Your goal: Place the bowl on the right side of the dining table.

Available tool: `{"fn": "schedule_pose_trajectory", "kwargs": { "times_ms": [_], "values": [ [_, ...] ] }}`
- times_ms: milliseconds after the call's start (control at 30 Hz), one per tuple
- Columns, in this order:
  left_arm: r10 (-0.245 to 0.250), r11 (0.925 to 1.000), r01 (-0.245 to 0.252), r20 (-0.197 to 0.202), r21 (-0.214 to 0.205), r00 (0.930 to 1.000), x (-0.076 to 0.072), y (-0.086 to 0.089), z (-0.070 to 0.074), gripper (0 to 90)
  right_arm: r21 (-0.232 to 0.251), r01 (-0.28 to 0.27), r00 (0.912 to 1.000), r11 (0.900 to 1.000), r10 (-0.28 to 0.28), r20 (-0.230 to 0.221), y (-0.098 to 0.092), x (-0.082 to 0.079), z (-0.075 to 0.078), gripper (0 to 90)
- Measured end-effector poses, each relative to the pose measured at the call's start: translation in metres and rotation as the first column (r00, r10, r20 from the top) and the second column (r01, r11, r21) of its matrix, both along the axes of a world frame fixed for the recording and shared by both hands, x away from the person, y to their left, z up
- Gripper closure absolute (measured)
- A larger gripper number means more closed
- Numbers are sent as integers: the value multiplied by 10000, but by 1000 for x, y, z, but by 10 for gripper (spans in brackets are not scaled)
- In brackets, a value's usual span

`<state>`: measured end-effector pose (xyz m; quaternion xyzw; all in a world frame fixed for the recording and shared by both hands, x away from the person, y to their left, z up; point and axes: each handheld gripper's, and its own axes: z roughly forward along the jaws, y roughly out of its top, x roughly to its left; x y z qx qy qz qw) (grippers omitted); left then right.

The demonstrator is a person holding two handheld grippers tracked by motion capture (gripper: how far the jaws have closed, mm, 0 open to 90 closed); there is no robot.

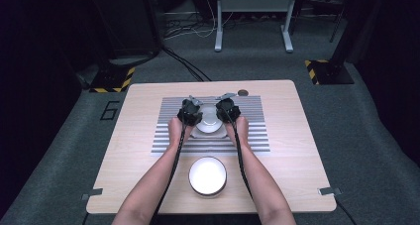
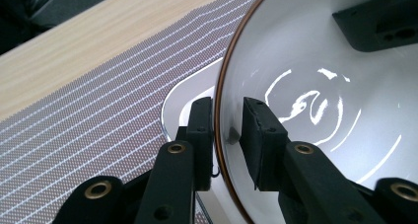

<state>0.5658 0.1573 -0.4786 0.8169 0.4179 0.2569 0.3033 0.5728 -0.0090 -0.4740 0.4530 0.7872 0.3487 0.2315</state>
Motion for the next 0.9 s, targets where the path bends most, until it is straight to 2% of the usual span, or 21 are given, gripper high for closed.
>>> {"fn": "schedule_pose_trajectory", "kwargs": {
  "times_ms": [67,233,300,433,600,633,733,833,900],
  "values": [
    [-7,10000,7,-55,-11,10000,0,1,0,744,152,103,9998,9998,-100,-152,0,1,0,818],
    [102,9987,-134,-655,-500,9978,4,6,-1,743,314,319,9981,9990,-302,-533,-2,6,0,818],
    [100,9985,-138,-713,-528,9974,4,7,-1,743,307,452,9967,9985,-430,-694,-4,7,-1,813],
    [83,9988,-118,-720,-478,9974,4,5,0,740,801,635,9922,9948,-543,-1124,-9,10,-2,812],
    [143,9981,-194,-851,-593,9963,6,7,1,744,983,770,9876,9922,-624,-1438,-8,12,0,810],
    [215,9975,-278,-949,-651,9953,7,9,3,744,1095,812,9848,9907,-629,-1618,-8,14,1,808],
    [280,9974,-341,-945,-638,9951,8,10,6,743,1013,808,9852,9916,-640,-1591,-7,15,1,809],
    [327,9975,-384,-950,-587,9949,9,10,10,739,1044,946,9817,9900,-753,-1752,-8,18,0,812],
    [313,9978,-374,-1078,-544,9937,9,8,9,726,1022,999,9807,9897,-806,-1783,-8,19,-1,812]
  ]
}}
